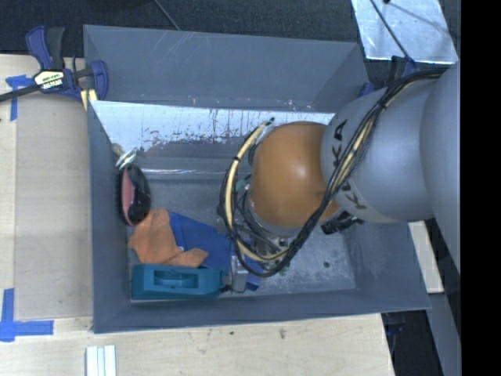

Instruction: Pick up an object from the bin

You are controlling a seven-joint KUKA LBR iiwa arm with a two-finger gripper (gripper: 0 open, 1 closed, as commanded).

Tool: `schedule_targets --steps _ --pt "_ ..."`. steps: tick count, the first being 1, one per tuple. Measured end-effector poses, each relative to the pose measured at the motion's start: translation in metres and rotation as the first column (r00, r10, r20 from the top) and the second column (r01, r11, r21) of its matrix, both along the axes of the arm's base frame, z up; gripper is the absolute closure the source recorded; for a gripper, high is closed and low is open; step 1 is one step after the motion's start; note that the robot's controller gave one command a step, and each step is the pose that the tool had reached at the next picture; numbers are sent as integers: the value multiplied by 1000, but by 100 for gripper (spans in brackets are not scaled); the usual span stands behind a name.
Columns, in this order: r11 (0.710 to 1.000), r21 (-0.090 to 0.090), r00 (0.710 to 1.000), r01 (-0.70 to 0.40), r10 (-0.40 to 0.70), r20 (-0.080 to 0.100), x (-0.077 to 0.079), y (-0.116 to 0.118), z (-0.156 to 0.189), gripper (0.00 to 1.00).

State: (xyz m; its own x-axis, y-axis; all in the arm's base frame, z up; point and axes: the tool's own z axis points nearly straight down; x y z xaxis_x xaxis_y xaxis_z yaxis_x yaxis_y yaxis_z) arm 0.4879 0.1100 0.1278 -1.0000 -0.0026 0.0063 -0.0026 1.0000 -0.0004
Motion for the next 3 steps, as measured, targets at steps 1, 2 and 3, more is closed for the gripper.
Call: schedule_targets --steps 1,2,3 --pt "1000 1 1000 2 -2 8 2 0 4 0" --pt "992 -19 992 -126 126 -15 -3 13 -42 100" --pt "993 -5 992 -122 122 22 1 18 -51 100"
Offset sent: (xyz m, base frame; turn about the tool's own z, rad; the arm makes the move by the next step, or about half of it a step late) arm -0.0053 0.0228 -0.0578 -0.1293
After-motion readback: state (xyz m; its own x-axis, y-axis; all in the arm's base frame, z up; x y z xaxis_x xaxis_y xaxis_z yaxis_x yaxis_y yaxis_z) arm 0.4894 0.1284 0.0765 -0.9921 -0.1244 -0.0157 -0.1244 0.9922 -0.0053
